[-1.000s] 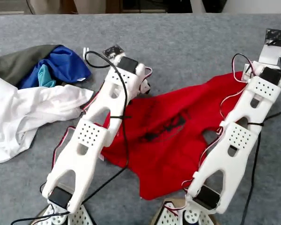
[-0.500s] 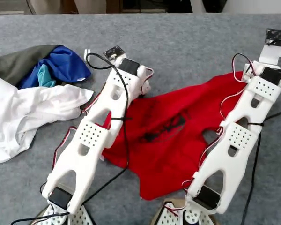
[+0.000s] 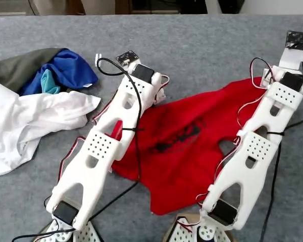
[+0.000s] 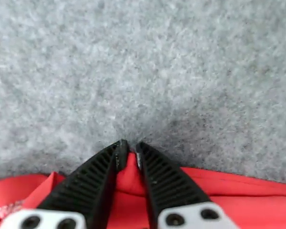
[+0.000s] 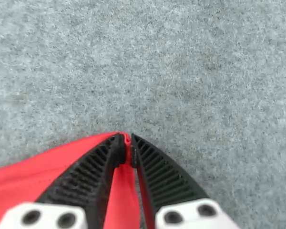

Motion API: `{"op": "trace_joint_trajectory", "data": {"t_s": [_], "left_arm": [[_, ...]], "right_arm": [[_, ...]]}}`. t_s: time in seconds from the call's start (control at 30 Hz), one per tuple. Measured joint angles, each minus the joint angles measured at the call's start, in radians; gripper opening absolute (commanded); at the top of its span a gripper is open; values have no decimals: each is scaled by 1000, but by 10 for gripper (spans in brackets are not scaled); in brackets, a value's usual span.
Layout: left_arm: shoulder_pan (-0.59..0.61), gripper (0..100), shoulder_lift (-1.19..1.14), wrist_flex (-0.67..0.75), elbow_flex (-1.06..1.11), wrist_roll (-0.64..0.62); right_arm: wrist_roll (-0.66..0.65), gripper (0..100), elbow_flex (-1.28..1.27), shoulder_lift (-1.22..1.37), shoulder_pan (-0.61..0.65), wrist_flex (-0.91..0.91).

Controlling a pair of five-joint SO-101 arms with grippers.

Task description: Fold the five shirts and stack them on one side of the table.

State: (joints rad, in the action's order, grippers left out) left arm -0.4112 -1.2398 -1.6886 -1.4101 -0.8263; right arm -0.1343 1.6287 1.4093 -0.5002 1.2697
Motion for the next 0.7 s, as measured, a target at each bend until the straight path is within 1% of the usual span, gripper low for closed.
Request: {"op": "trace_joint_trajectory", "data": {"t_s": [0.17,0.27,0.4,0.53,0.7], "left_arm": [[0,18,0,-28,-120,48],[0,18,34,-26,-199,110],[14,18,147,-11,-207,187],[55,18,219,23,-216,252],[112,18,272,74,-216,276]], "right_arm": [[0,2,0,0,0,0],[0,2,0,0,0,0],[0,2,0,0,0,0],[0,2,0,0,0,0],[2,2,0,0,12,0]]}}
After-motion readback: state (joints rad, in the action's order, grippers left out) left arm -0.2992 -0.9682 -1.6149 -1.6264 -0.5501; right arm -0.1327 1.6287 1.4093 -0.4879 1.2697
